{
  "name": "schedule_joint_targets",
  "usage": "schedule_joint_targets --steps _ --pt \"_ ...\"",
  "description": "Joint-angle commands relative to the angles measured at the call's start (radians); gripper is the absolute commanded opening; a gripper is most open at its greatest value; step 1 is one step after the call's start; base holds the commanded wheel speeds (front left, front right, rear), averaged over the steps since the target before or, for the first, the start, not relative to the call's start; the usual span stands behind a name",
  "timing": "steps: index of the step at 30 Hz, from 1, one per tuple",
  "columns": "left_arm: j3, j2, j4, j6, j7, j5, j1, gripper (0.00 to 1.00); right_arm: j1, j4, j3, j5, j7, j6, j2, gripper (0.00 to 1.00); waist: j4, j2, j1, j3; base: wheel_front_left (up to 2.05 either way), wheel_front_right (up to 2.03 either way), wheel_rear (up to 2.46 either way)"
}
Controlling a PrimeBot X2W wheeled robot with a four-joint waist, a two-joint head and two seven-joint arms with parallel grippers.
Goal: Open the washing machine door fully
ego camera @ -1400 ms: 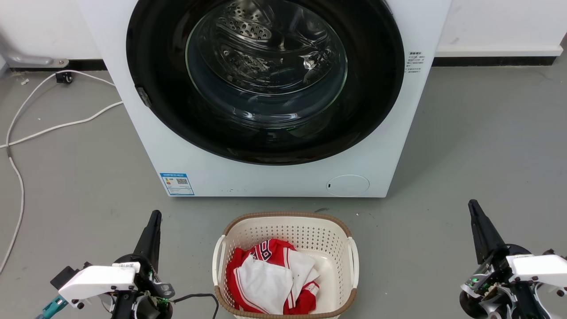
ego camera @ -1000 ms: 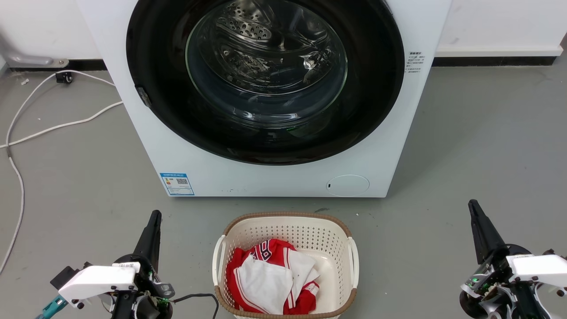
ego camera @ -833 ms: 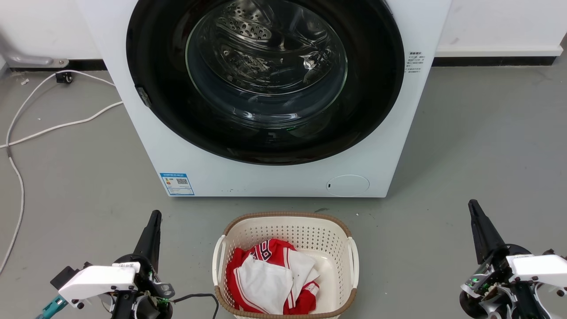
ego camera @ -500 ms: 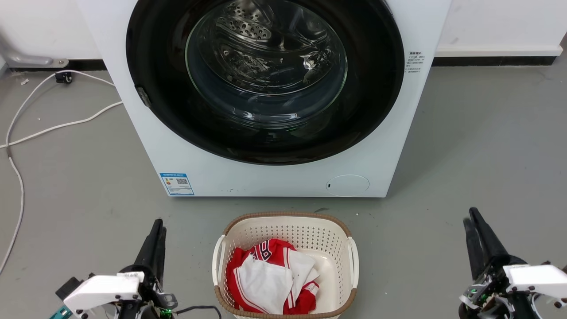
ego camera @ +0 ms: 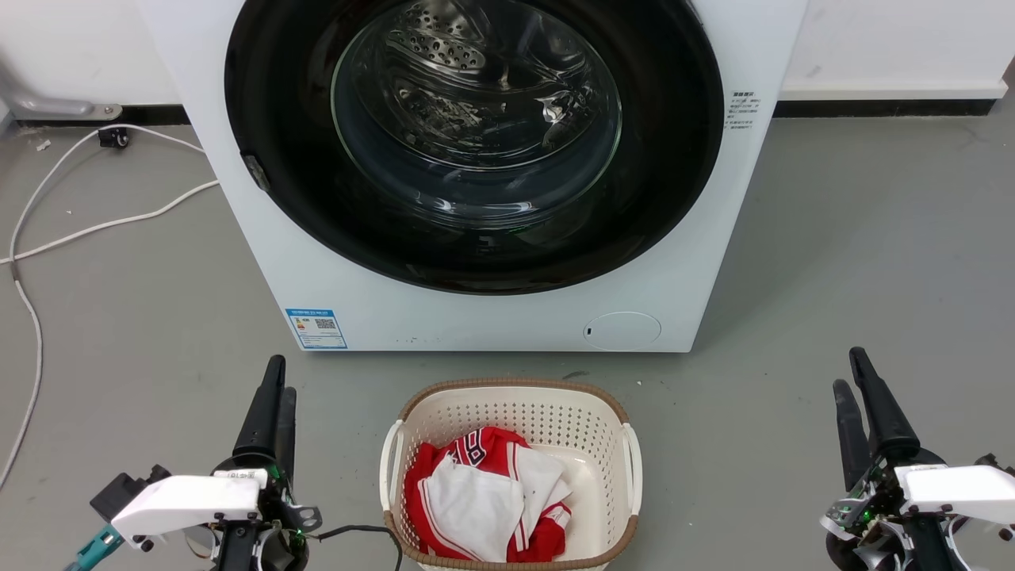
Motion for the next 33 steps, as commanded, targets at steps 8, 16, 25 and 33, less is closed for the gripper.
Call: schedule_joint_targets --steps 8,16,25,33 --pt "-0.014 0.003 -0.086 -0.002 -0.043 0.151 -0.036 1.0 -0.004 -0.085 0.007 -0.221 -0.043 0.0 -0.002 1.0 0.001 0.0 0.0 0.0 0.0 0.0 0.0" --pt "-0.021 0.003 -0.129 -0.002 -0.074 0.32 -0.036 1.0 0.006 -0.129 0.013 -0.43 -0.074 0.0 -0.001 1.0 0.0 0.0 0.0 0.001 0.0 0.0 0.0" --pt "-0.029 0.003 -0.153 -0.002 -0.102 0.488 -0.024 1.0 0.021 -0.156 0.028 -0.651 -0.102 0.0 -0.001 1.0 0.0 0.0 0.0 0.0 0.0 0.0 0.0" --pt "-0.045 0.005 -0.163 -0.003 -0.129 0.653 -0.018 1.0 0.039 -0.164 0.042 -0.858 -0.128 0.0 -0.001 1.0 0.0 0.0 0.0 -0.001 0.0 0.0 0.0"
